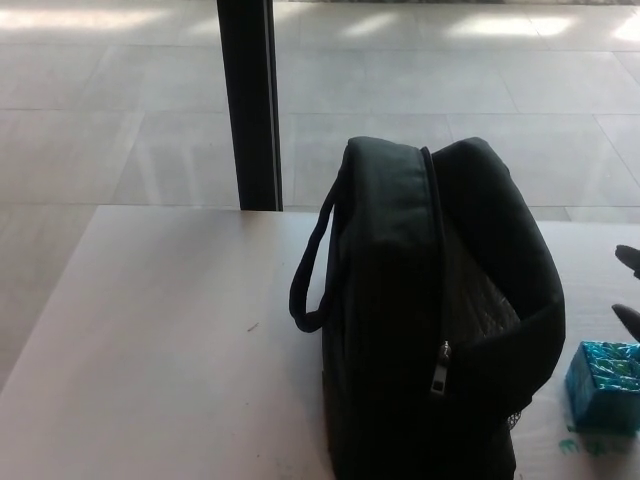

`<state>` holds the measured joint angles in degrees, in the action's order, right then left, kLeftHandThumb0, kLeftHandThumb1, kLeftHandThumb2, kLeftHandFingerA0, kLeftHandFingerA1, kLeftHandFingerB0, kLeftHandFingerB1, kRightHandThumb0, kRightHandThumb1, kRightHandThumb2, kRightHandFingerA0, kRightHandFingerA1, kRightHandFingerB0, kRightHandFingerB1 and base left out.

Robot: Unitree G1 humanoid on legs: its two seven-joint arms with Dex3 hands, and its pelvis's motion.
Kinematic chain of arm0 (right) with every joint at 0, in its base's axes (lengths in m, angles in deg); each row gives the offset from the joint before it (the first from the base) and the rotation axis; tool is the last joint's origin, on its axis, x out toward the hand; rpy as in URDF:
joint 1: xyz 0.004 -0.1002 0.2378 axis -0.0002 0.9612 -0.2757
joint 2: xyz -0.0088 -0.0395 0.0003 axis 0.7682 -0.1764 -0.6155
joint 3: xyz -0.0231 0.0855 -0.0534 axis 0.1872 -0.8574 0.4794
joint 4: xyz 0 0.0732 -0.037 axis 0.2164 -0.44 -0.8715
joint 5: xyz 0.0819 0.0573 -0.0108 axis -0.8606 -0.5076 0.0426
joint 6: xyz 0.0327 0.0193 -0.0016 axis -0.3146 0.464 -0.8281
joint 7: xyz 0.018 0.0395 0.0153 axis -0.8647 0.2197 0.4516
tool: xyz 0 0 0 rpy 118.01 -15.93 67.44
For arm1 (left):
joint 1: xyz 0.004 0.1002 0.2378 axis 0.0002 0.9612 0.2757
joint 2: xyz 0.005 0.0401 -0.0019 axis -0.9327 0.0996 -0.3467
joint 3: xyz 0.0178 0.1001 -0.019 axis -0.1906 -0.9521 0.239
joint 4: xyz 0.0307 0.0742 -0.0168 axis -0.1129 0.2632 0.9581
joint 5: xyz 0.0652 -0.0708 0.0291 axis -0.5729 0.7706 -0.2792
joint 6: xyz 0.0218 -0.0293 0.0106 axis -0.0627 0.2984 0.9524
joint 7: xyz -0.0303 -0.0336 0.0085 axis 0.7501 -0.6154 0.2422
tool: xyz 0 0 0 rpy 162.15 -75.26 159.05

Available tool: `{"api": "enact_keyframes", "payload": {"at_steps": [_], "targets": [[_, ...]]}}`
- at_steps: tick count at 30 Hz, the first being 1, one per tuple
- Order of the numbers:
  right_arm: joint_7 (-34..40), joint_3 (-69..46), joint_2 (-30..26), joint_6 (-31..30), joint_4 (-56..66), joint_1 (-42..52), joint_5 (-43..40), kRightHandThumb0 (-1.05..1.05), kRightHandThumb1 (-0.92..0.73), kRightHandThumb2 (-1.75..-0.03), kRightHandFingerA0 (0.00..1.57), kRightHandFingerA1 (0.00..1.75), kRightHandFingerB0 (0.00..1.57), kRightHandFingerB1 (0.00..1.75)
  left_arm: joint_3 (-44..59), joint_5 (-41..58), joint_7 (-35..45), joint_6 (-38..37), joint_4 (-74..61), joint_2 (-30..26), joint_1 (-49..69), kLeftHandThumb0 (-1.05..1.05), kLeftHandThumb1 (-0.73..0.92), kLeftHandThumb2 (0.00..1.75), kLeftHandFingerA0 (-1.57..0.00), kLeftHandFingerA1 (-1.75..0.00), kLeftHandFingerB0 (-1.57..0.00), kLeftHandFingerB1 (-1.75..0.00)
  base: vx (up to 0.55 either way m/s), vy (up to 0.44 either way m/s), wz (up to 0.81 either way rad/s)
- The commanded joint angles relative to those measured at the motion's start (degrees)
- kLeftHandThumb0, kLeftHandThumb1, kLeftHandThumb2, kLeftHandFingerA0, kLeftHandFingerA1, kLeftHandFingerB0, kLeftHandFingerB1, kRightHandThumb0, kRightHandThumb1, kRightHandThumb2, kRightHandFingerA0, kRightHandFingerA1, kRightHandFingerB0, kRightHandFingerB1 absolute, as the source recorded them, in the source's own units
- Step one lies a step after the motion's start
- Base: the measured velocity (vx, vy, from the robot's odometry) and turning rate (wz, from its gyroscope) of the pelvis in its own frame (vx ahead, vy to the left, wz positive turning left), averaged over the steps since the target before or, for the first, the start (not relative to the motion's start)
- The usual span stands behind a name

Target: The robot uses its right hand to pick up the cube kept on the middle of the desk and put it inside the bag next to it

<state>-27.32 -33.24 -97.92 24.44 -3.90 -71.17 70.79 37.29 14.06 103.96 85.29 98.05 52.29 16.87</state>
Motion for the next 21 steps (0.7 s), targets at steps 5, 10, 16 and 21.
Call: {"api": "enact_keyframes", "payload": {"at_steps": [5,10,16,21], "targets": [[0.58,4.33,-1.49,4.13,-5.08,-4.60,10.57,-1.05,-0.78,-1.16,0.00,0.09,0.00,0.05,-0.50,-0.01,0.17,0.59,0.28,-2.37,-0.08,-0.67,0.67,0.60,-0.33,-0.49,-0.31,-0.39,0.00,0.000,0.00],[-1.28,5.18,-1.93,5.96,-2.60,-2.51,12.15,-1.05,-0.75,-1.17,0.00,0.09,0.00,0.06,-0.68,0.00,-0.02,0.39,0.52,-2.47,0.06,-0.65,0.68,0.60,-0.34,-0.49,-0.32,-0.39,0.00,0.000,0.00],[-5.64,6.69,-3.06,5.58,-0.98,-1.40,14.54,-1.05,-0.72,-1.12,0.00,0.09,0.00,0.05,-0.42,0.46,0.11,0.48,0.38,-2.54,0.22,-0.65,0.67,0.60,-0.32,-0.49,-0.31,-0.39,0.00,0.000,0.00],[-7.35,6.00,-3.27,6.14,-0.78,-0.40,14.54,-1.05,-0.68,-1.12,0.00,0.08,0.00,0.04,-0.59,0.11,-0.07,0.05,0.97,-2.69,-0.04,-0.66,0.68,0.60,-0.33,-0.48,-0.32,-0.38,0.00,0.000,0.00]]}}
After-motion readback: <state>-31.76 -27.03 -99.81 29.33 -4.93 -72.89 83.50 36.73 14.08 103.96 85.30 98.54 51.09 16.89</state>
